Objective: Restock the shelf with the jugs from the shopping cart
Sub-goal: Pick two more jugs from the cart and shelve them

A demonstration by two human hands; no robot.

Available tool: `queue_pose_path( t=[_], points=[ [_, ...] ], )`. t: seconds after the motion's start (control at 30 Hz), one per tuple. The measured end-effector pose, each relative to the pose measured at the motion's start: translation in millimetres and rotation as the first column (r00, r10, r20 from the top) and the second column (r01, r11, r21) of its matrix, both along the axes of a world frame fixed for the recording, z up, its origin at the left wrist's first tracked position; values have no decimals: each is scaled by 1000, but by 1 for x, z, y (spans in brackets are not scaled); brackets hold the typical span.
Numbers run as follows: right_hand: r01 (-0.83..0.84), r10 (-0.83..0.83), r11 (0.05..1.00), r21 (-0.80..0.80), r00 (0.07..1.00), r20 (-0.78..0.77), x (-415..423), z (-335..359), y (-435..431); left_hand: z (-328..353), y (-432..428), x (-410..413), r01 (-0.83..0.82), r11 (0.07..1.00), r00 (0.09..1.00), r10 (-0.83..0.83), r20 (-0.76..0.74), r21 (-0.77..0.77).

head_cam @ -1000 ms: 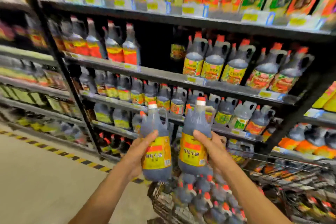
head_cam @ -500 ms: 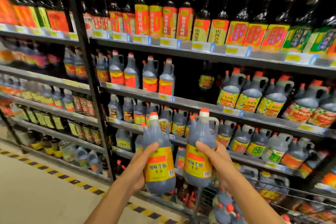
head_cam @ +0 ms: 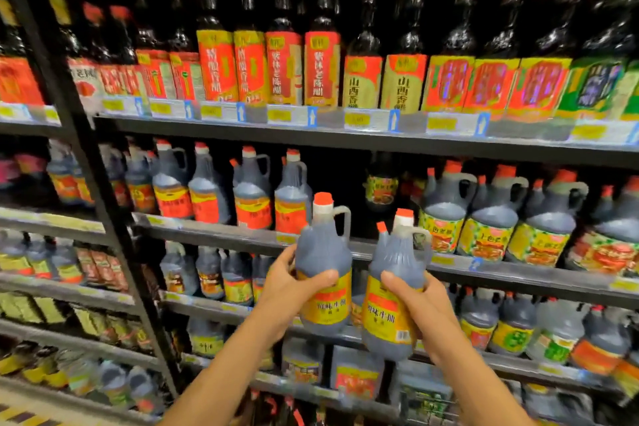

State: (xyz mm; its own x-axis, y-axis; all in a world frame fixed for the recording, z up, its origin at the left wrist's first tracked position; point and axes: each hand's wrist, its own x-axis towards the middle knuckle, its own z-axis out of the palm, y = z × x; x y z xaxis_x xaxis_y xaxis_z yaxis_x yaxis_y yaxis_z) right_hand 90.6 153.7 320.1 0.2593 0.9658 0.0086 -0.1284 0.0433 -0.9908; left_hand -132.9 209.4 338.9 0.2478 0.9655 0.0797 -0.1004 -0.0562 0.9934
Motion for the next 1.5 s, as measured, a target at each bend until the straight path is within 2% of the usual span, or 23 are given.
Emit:
queue_pose_path(
  t=[0.2,0.4,0.53,0.73,0.9,1.07,1.27,1.5],
  points=[
    [83,-82,996,20,995,-53,17,9,39,30,67,29,36,966,985,9,-171,256],
    [146,-146,989,7,989,-35,24,13,58,48,109,43,104,848,937,91,-337,519],
    [183,-183,983,-11,983,-20,21,13,61,42,134,46,94,861,932,100,-347,500],
    [226,-226,974,8,974,3,15,21,65,22,160,52,86,923,921,69,-382,374],
    [245,-245,969,-2,969,26,14,20,70,18,168,64,50,958,935,54,-349,283],
    [268,-267,963,-8,961,66,16,19,74,17,170,69,47,944,919,88,-385,327],
    [284,-281,959,-10,954,100,15,18,78,14,174,70,14,957,914,106,-392,290],
    [300,-306,952,58,938,163,12,21,79,7,171,73,2,955,909,122,-398,298]
  ],
)
